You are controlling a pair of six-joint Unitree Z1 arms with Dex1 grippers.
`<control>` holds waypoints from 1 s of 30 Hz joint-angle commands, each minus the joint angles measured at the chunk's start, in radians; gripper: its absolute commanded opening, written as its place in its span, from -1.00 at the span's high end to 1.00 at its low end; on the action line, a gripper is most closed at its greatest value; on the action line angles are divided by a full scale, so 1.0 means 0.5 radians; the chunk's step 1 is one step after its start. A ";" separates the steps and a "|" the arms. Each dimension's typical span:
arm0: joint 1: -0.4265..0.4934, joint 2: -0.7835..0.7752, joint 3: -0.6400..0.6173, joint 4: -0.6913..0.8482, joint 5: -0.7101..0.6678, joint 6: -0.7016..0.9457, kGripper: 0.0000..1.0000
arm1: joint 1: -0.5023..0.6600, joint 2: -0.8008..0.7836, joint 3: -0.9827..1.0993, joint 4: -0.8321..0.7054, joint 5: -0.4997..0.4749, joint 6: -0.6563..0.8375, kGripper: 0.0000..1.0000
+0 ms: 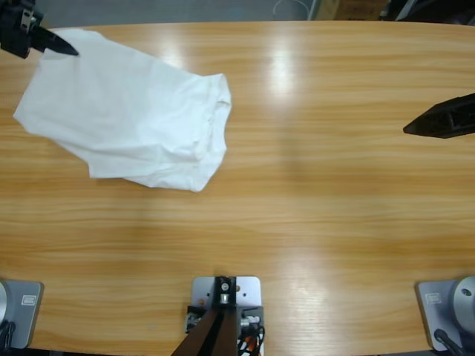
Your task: Fold clothes
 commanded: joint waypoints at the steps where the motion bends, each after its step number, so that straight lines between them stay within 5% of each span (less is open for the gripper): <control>1: -0.344 0.153 -0.184 0.056 0.070 -0.200 1.00 | -0.099 -0.120 0.163 -0.034 0.122 -0.062 0.82; 10: -0.728 0.469 -0.460 0.128 0.103 -0.365 1.00 | -0.220 -0.280 0.201 -0.020 0.278 -0.091 0.82; 26: -1.060 1.123 -1.196 0.440 0.092 -0.442 1.00 | -0.236 -0.341 0.257 0.012 0.345 -0.091 0.82; 27: -1.069 1.139 -1.217 0.453 0.083 -0.443 1.00 | -0.242 -0.336 0.256 0.010 0.345 -0.093 0.73; 28: -1.077 1.146 -1.228 0.461 0.086 -0.443 1.00 | -0.245 -0.333 0.254 0.007 0.344 -0.093 0.44; 29: -1.085 1.147 -1.232 0.461 0.092 -0.443 0.86 | -0.248 -0.328 0.252 0.005 0.343 -0.093 0.16; 30: -1.092 1.151 -1.238 0.463 0.101 -0.441 0.09 | -0.248 -0.325 0.249 0.005 0.343 -0.093 -0.07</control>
